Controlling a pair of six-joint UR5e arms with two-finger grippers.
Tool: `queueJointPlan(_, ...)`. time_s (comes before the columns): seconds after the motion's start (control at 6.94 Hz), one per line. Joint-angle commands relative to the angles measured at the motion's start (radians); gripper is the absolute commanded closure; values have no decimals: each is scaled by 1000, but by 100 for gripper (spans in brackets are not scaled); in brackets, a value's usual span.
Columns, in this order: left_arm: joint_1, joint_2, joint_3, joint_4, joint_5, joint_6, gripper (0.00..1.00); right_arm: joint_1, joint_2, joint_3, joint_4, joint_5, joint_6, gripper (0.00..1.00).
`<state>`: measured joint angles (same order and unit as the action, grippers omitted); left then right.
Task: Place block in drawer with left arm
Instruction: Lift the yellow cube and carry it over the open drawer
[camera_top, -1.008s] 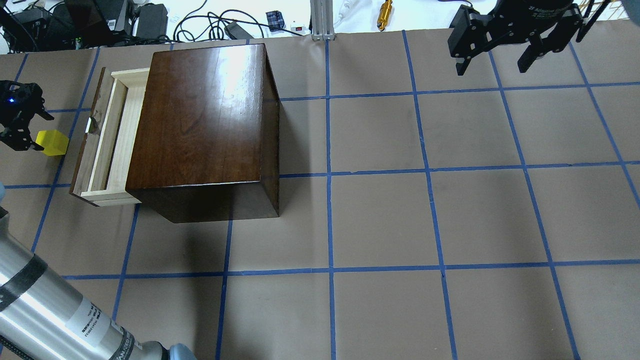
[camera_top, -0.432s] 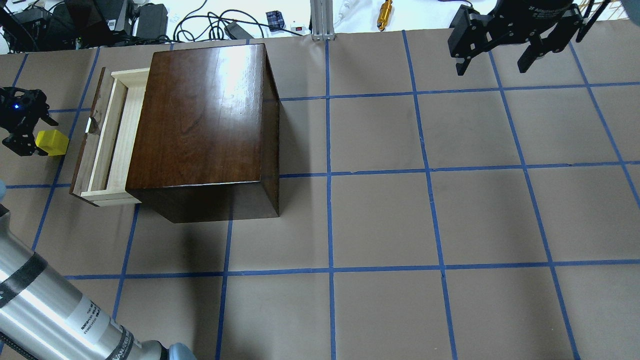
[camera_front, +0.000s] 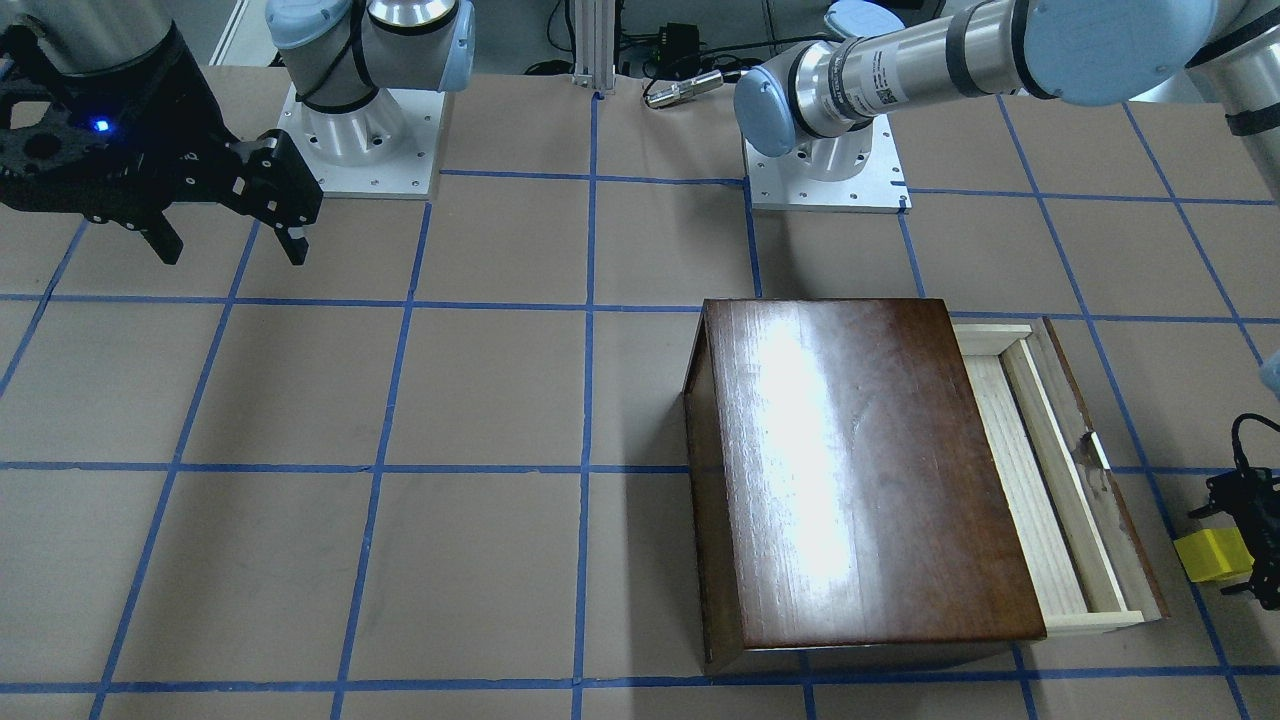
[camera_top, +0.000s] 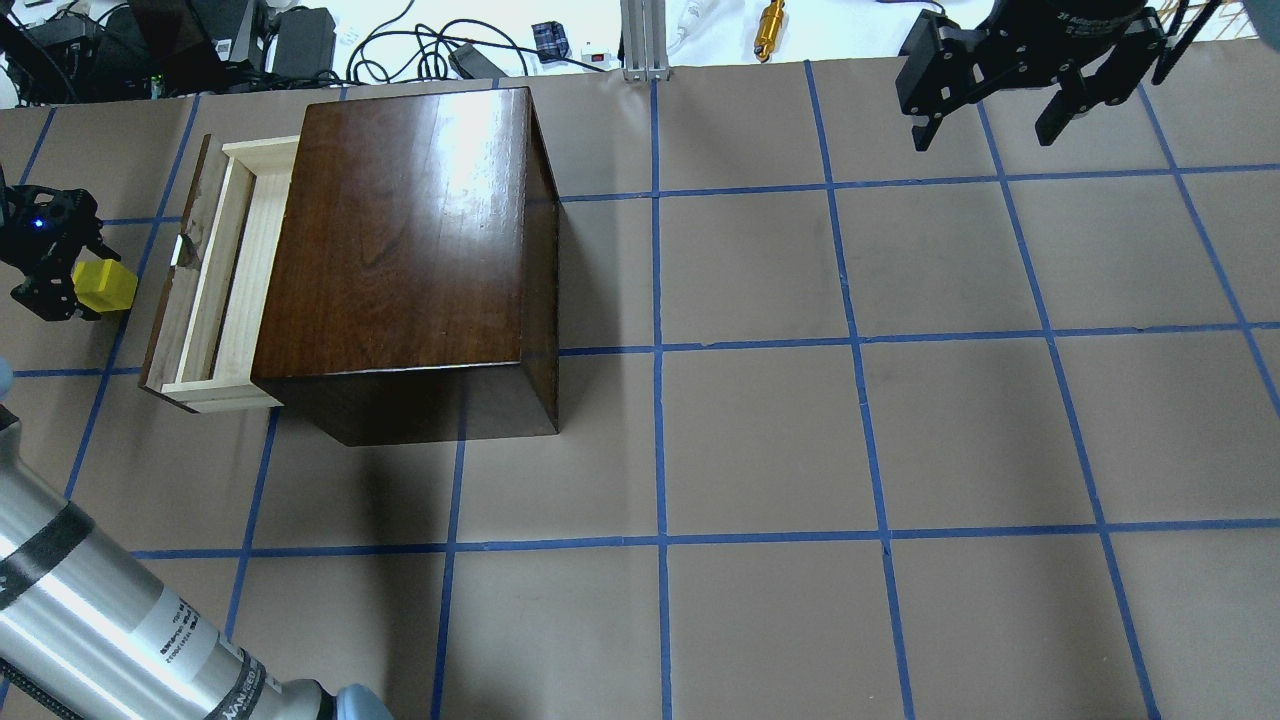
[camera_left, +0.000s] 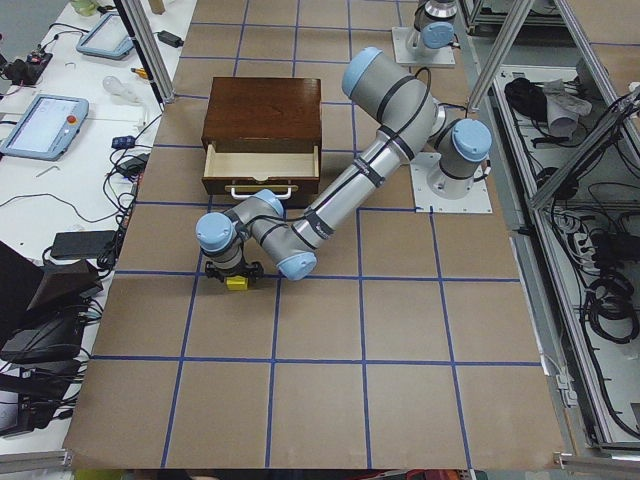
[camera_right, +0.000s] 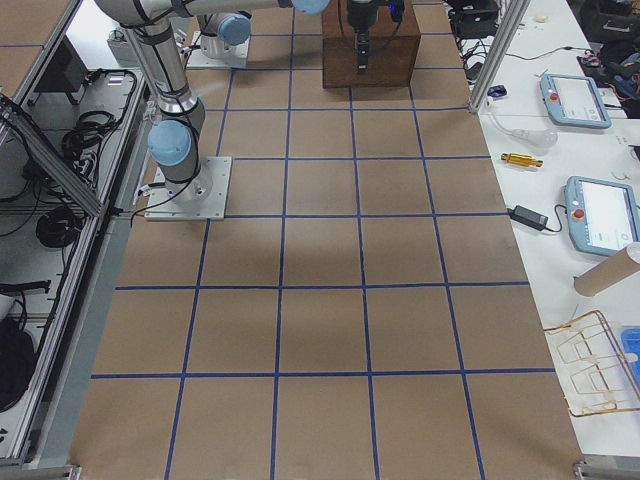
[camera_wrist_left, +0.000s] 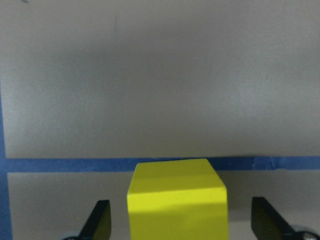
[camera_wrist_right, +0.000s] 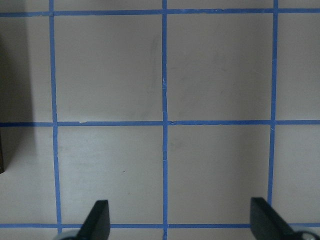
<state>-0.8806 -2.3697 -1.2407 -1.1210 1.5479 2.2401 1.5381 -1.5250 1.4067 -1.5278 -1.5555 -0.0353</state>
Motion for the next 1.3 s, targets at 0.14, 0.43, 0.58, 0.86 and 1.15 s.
queueJointPlan(0.14,0,3,3,0,-3,9,79,0,-1,0,0,-2,0,0)
queueJointPlan(0.43,0,3,1,0,-3,13,100,0,0,0,0,0,0,0)
queueJointPlan(0.58,0,12,1,0,-5,15,100,-1,-1,0,0,-2,0,0)
queueJointPlan(0.86,0,84,10,-45,0,6,100,0,0,0,0,-2,0,0)
queueJointPlan(1.15,-24,214,20,-219,-62,-58,100,-1,0,0,0,-2,0,0)
